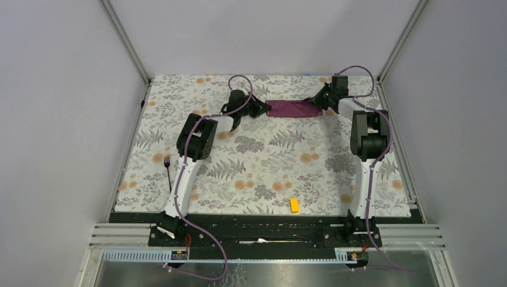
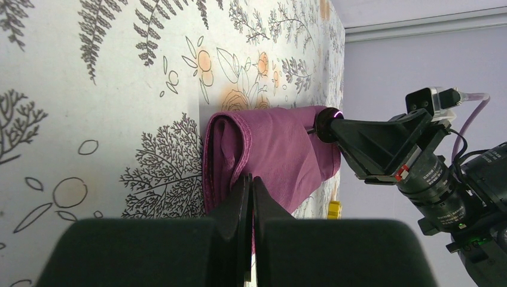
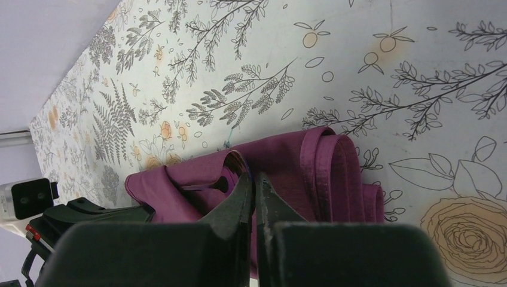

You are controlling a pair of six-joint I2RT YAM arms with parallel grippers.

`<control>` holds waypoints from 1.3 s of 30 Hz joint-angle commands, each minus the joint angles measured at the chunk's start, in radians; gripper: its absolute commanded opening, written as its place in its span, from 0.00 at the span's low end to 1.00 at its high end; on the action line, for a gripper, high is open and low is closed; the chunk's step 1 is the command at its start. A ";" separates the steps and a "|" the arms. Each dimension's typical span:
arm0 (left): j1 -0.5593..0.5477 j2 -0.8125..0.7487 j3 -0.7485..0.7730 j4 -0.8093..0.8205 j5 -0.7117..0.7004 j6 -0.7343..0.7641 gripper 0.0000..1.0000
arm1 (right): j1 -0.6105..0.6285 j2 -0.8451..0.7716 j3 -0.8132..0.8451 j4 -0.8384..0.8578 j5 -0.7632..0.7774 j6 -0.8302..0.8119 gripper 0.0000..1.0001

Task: Fold the napkin into a case and place the utensils inside
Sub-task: Pick up the fork from the corner of the board.

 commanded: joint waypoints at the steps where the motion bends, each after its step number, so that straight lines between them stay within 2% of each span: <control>1: -0.004 0.017 -0.005 0.003 0.016 0.015 0.00 | 0.017 -0.011 -0.012 0.048 0.018 -0.003 0.00; 3: -0.004 0.019 -0.005 0.005 0.017 0.013 0.00 | 0.018 -0.009 -0.014 0.055 0.021 -0.006 0.00; 17: -0.002 -0.014 -0.017 -0.009 0.025 0.024 0.00 | 0.024 -0.012 0.015 0.008 0.058 -0.053 0.27; 21: 0.003 -0.055 -0.046 -0.011 0.023 0.024 0.00 | 0.024 -0.023 0.072 -0.075 0.084 -0.109 0.34; 23: 0.008 -0.080 -0.065 -0.011 0.025 0.025 0.03 | 0.024 -0.052 0.073 -0.116 0.105 -0.127 0.38; 28: 0.030 -0.188 -0.121 -0.054 0.066 0.038 0.15 | 0.024 -0.143 0.072 -0.197 0.189 -0.234 0.48; 33: 0.056 -0.402 -0.184 -0.230 0.120 0.133 0.47 | 0.027 -0.306 0.026 -0.259 0.236 -0.297 0.55; 36: 0.080 -0.569 -0.221 -0.464 0.157 0.280 0.58 | 0.045 -0.416 -0.065 -0.244 0.204 -0.295 0.60; 39: 0.121 -0.748 -0.284 -0.812 0.083 0.504 0.72 | 0.097 -0.499 -0.176 -0.209 0.104 -0.287 0.63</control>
